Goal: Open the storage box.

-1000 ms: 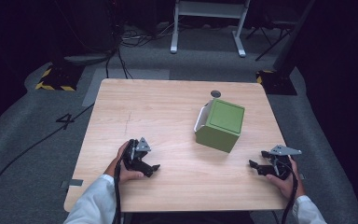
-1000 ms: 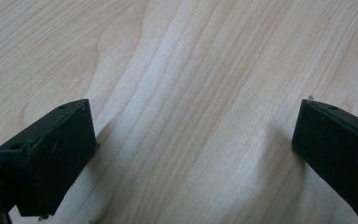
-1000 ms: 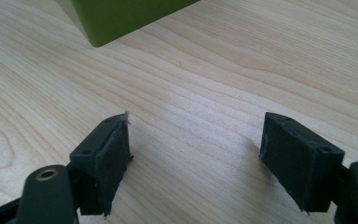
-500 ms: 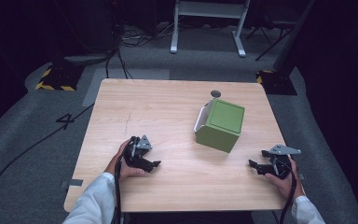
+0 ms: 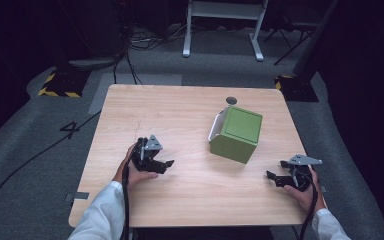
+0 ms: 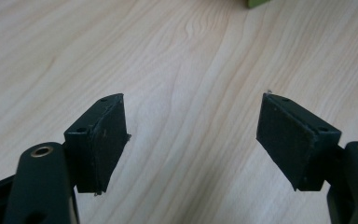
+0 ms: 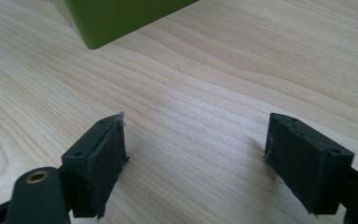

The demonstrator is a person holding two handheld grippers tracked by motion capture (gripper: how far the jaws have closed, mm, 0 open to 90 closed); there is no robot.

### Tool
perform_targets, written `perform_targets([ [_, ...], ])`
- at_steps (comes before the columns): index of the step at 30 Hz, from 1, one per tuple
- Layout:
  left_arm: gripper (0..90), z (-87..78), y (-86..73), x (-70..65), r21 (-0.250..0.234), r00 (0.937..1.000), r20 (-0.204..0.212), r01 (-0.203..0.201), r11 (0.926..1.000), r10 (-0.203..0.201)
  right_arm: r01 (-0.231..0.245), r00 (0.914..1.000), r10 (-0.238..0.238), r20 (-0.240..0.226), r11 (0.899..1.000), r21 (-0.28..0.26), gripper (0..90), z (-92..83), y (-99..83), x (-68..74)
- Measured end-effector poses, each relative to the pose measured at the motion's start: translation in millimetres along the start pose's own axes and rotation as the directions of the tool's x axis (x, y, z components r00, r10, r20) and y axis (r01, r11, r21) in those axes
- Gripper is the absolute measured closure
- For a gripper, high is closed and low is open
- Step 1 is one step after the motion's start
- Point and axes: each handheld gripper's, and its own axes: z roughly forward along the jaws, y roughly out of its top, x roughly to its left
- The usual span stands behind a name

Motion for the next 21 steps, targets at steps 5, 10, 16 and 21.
perform_targets([
  [5,24.4,6.7,13.1,-3.9,-0.008,0.9999,0.001,-0.011,0.9999,0.011,0.000,1.0000,0.000,0.001,1.000,0.000,20.5,-0.1,-0.1,0.1],
  [10,26.3,6.4,21.1,-4.6,-0.054,0.9991,-0.004,-0.043,0.9976,0.043,-0.004,1.0000,0.004,0.001,1.000,0.000,20.5,-1.1,-0.9,0.9],
  [16,25.0,11.6,36.0,-3.6,-0.079,0.9995,-0.001,-0.032,0.9963,0.032,-0.002,1.0000,0.002,0.001,1.000,0.000,20.5,-1.7,-1.5,1.1],
  [21,26.0,19.6,50.1,-6.0,-0.096,0.9998,0.006,-0.018,0.9952,0.019,-0.002,1.0000,0.002,0.001,1.000,0.000,20.5,-1.7,-1.5,1.1],
])
